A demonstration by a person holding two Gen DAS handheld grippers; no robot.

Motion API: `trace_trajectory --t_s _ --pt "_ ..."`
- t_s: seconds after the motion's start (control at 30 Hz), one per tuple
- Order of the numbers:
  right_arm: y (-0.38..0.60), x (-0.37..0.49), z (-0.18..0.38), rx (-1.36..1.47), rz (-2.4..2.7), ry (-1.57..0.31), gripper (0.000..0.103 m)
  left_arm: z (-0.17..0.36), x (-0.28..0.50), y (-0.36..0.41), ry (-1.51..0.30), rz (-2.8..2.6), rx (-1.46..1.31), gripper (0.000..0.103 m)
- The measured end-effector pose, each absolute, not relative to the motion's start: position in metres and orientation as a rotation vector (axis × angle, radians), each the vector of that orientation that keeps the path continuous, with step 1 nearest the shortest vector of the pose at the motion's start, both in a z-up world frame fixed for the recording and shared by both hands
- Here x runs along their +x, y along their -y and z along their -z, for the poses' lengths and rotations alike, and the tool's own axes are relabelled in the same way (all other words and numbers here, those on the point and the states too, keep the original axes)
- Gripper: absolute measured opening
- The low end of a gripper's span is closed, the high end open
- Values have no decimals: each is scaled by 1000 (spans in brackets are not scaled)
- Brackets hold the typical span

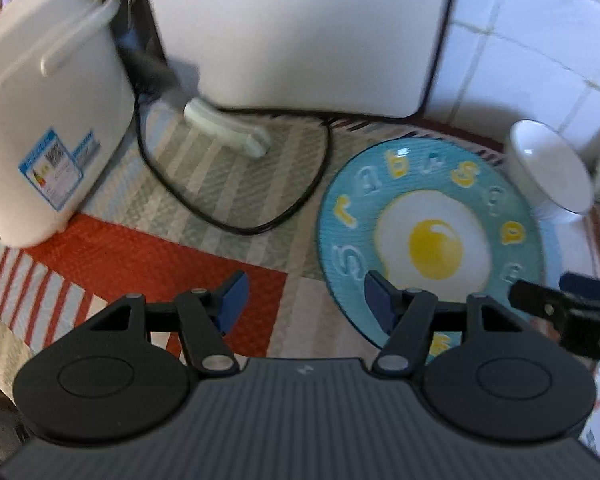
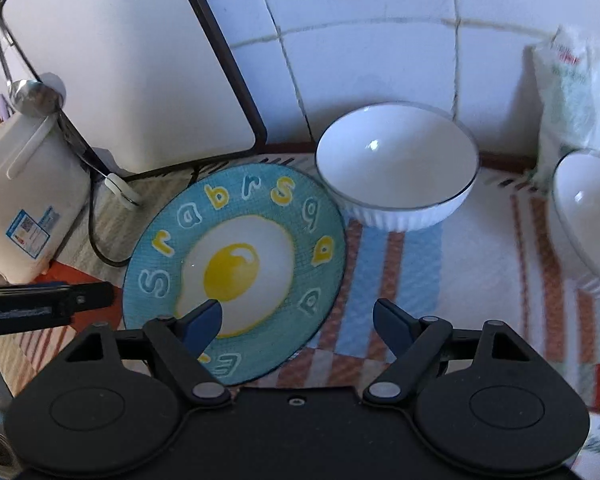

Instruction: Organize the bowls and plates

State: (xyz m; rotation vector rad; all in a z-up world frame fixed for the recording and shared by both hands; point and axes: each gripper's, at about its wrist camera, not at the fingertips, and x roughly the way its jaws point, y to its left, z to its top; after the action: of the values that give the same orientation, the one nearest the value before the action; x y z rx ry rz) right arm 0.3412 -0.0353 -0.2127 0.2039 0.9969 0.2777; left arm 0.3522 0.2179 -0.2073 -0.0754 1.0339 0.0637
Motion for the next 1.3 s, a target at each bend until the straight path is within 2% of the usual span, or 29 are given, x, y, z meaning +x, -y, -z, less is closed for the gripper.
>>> trace_trajectory --t_s 0.3,0.37,0.4,0.47,0.5,0.53,0.6,0.87,0.97,1.03,1.13,1.3 --pt "19 350 226 234 -276 -1022 78 238 369 -224 -1092 -46 -129 58" --pt "19 351 227 246 -259 -1023 76 241 369 -225 -1095 -20 -173 44" --pt "19 352 227 255 -250 -1024 72 242 369 -224 -1096 -3 -191 40" --pt "20 354 230 265 -231 -1033 64 243 369 -222 -1097 31 -220 22" --pt "21 356 231 263 -223 -1046 57 243 369 -220 -1099 44 -228 20" --pt "21 359 234 261 -215 -1060 51 243 370 -216 -1103 42 -223 21" --pt "22 362 237 255 -204 -1083 46 242 370 -212 -1099 24 -205 22" --pt "20 364 240 242 -205 -1075 46 247 372 -210 -1065 14 -221 31" --pt "20 364 241 237 -207 -1063 46 248 373 -212 -1049 7 -247 31" --pt "21 363 241 231 -196 -1064 34 248 371 -211 -1036 -10 -253 30" --pt "34 367 241 317 -184 -1092 23 247 370 -211 -1038 -19 -256 27" --pt "33 357 223 267 -224 -1061 18 238 365 -217 -1047 -20 -264 23"
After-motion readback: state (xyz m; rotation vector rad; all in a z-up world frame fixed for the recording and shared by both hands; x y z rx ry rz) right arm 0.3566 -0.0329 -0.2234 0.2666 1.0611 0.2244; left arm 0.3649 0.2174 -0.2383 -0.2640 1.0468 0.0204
